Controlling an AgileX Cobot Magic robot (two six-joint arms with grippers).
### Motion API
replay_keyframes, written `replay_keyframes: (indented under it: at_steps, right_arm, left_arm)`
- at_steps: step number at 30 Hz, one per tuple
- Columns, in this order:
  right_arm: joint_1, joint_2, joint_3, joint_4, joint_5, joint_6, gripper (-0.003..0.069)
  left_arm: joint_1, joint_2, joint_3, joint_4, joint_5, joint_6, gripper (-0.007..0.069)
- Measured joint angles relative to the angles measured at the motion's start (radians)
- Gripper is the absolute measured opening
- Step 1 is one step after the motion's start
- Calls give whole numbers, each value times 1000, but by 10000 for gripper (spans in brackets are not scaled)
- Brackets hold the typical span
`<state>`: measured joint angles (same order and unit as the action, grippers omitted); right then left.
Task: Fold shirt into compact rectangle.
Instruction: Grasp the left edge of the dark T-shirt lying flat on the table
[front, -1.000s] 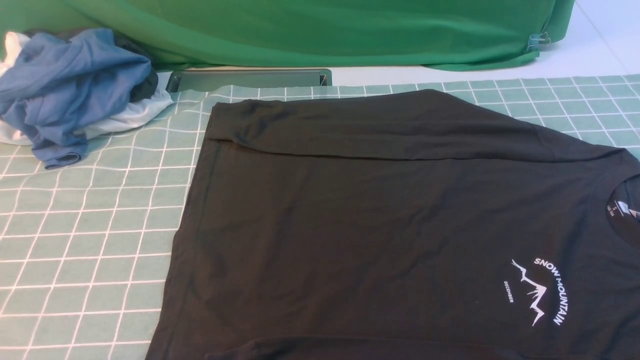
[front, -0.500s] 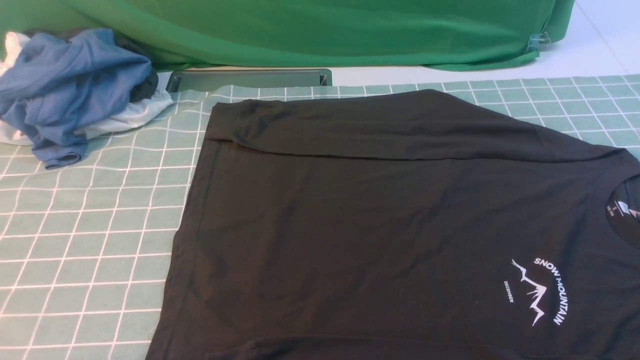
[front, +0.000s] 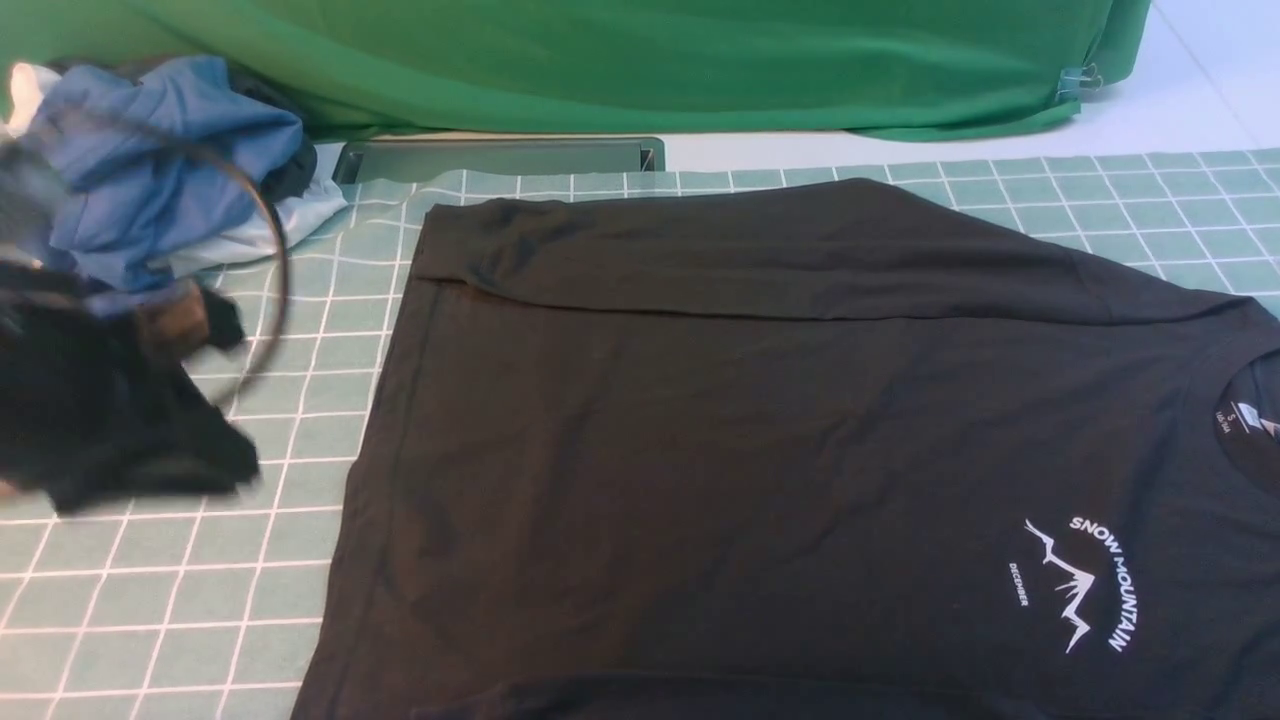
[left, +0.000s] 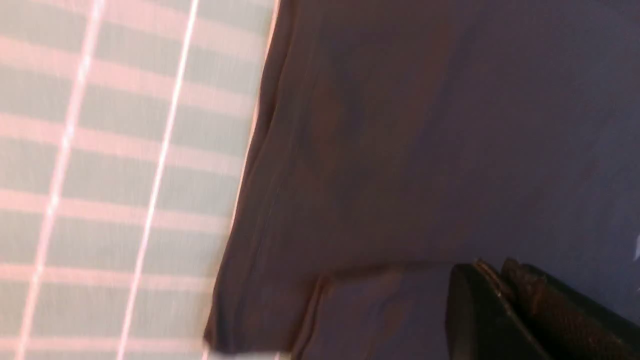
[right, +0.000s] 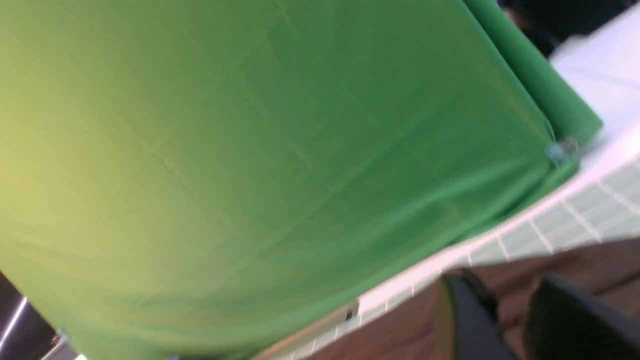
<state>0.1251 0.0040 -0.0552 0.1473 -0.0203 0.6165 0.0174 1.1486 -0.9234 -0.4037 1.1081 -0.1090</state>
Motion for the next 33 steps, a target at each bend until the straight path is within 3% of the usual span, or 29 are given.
replay_keyframes:
  at_steps: [2,5,10,14,18,25,33]
  right_arm:
    - [30,38,-108,0,143,-63,84]
    - [84,137,-290,0,322,-226,31]
    - [206,448,-566,-13,662,-464,28]
    - [288,679,-669,40,778,-617,28]
    - [370,760,-676,189,764,-756,27]
    - [450,779,-676,218,755,-785,27]
    - [456,754,-676,213,781,-789,27]
  left_arm:
    - [-53,21,84,14,-25,-8,35]
    - [-180,23,170,36,-97,-78,35]
    - [-472,102,195,111,-206,-211,35]
    - [-653,213,122,314,-194,-353,35]
    - [-692,254,75,378,-176,-390,35]
    - [-695,256,71,419,-180,-416,64]
    - [-695,260,76,446,-187,-304,237]
